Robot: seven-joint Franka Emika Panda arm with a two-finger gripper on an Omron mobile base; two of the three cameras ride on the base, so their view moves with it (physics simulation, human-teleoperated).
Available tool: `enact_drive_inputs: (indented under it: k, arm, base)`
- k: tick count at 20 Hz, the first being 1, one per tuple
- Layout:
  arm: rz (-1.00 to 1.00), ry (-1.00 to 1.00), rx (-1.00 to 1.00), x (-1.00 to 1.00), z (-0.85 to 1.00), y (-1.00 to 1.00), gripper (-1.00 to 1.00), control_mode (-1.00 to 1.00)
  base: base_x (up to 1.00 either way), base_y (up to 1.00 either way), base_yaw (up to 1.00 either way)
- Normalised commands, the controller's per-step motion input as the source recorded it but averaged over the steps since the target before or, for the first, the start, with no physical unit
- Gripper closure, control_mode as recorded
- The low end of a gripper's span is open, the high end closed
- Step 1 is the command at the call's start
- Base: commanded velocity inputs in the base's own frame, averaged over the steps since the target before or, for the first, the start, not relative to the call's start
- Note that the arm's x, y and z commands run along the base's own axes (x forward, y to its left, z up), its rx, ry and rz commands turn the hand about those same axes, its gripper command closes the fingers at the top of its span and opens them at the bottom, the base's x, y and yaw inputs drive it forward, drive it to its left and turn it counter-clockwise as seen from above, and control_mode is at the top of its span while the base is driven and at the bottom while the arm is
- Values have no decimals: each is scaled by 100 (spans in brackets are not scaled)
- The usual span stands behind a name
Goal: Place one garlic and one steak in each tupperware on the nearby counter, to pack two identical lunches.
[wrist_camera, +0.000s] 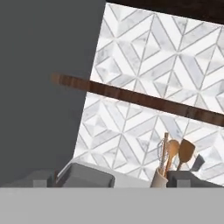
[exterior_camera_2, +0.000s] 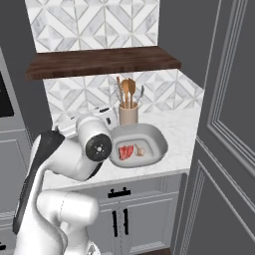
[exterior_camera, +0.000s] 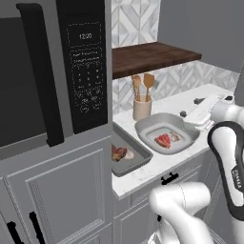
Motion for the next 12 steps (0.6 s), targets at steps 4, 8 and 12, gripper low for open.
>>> enact_drive_inputs:
  k: [4, 8, 12]
  arm:
    - [-1, -85, -31, -89, 0, 56, -100, -100]
    - [-5, -88, -20, -100, 19, 20, -100, -100]
    - [-9, -46, -12, -100, 16, 4, -100, -100]
  base:
    - [0, 0, 0]
    - [0, 0, 0]
    - [0, 0, 0]
